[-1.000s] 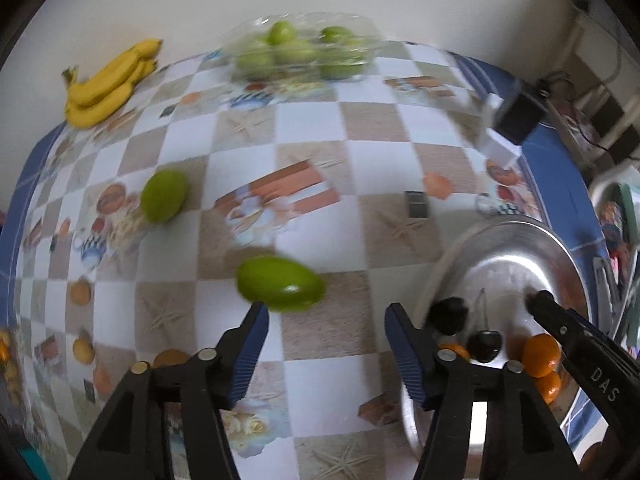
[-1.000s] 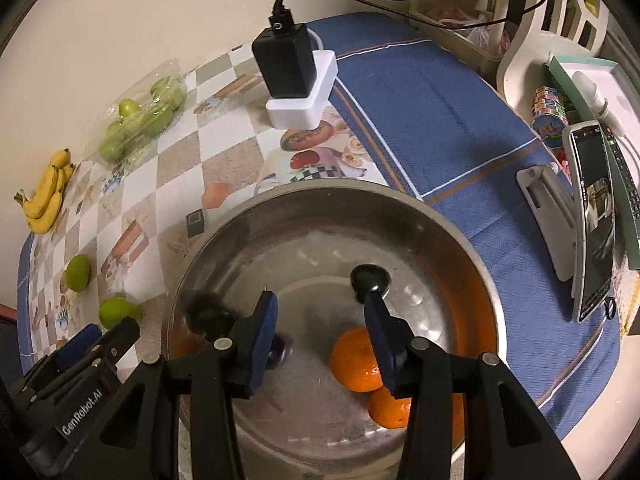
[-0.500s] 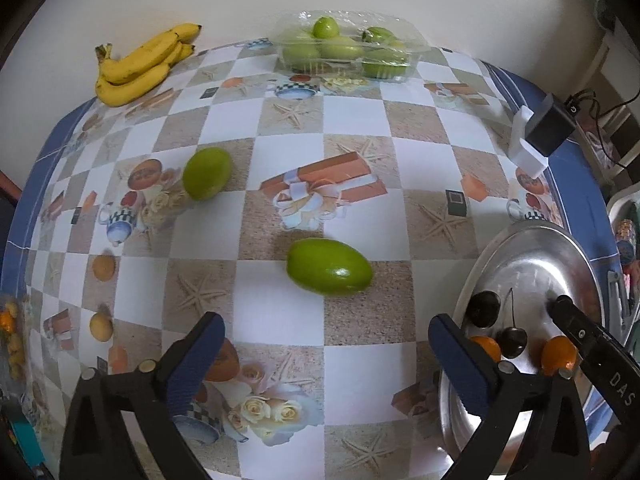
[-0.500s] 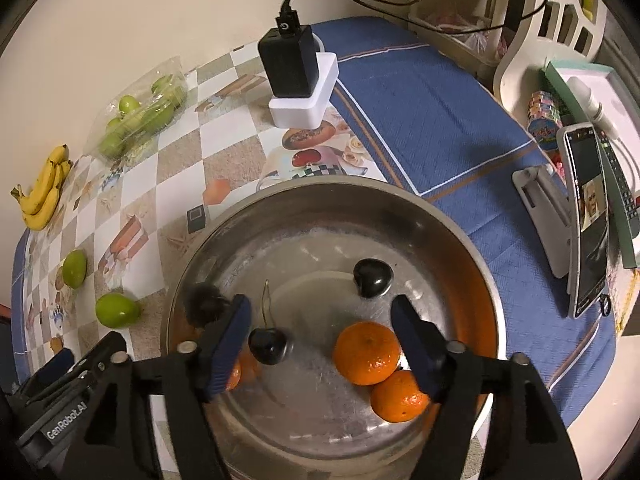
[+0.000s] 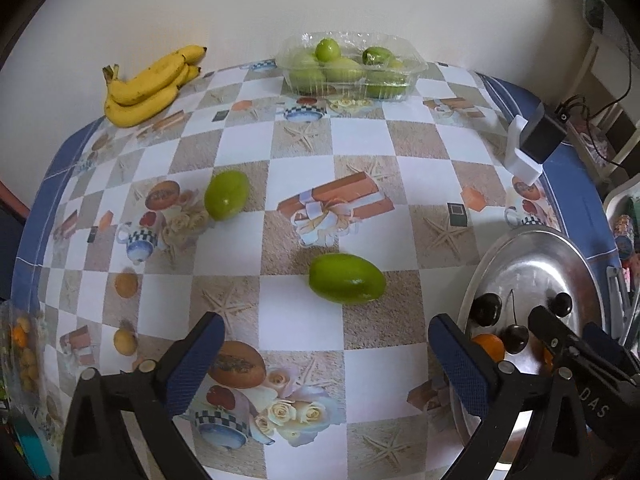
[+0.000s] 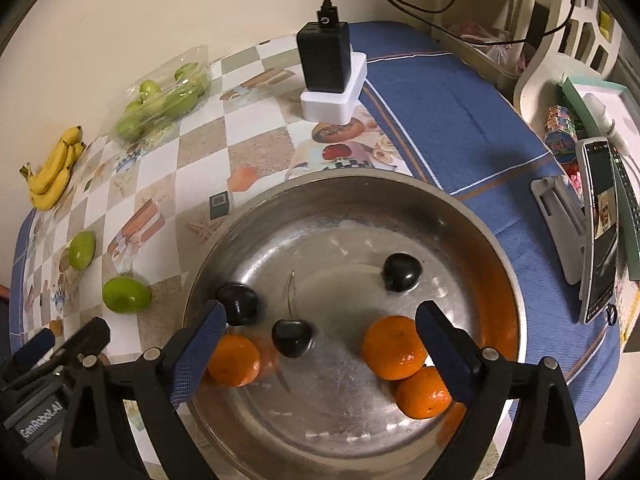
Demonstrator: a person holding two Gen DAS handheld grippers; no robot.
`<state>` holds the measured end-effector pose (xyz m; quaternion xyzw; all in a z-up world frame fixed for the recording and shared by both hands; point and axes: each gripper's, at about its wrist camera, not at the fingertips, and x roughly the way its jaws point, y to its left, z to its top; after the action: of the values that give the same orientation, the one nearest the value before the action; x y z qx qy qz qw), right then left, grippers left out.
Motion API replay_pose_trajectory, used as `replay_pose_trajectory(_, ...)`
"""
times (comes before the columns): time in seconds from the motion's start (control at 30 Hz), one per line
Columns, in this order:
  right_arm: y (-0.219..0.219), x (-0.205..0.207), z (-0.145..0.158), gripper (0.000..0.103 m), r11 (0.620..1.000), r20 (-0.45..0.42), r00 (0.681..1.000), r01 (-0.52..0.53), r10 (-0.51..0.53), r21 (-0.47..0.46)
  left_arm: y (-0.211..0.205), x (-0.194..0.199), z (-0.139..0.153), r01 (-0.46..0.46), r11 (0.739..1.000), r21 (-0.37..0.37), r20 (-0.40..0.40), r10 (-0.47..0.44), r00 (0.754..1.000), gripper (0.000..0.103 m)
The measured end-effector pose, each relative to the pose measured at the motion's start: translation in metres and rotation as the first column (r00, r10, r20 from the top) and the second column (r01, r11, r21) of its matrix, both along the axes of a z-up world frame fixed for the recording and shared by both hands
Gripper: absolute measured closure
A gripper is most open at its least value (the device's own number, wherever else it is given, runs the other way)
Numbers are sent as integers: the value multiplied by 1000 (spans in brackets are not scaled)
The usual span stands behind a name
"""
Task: Organize fruits
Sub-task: 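Withdraw both open grippers from the plate toward the remaining fruits, then grasp a small yellow fruit with the left gripper while the right gripper grasps a large green oval fruit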
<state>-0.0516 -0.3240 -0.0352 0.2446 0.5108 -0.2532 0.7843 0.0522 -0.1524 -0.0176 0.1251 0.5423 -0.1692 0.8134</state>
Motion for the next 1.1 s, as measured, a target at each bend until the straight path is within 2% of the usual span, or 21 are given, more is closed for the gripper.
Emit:
replay_pose_trajectory(0.37,5,0,6,7,1000,18,1000,2,-2,-17,34,26,5,-32,999,35,47,30,998,0)
replay_pose_trajectory(0.57,9,4,3,7,1000,1,1000,4,-4,-14,63,48,6,-74,992,99,98,65,993,0)
replay_pose_trajectory(0.7,14,7,9,7,1000,11,1000,5,-5,-15,80,60,3,-86,988,126,94,75,993,0)
replay_pose_trajectory(0.9,29,21,20,7,999,29,999,-42,43,-21,107,73,3,-114,984,140,92,102,991,0)
replay_pose_trajectory(1.1,49,34,17,7,996,10,996,-94,94,-12,135,84,8,-155,977,144,108,141,984,0)
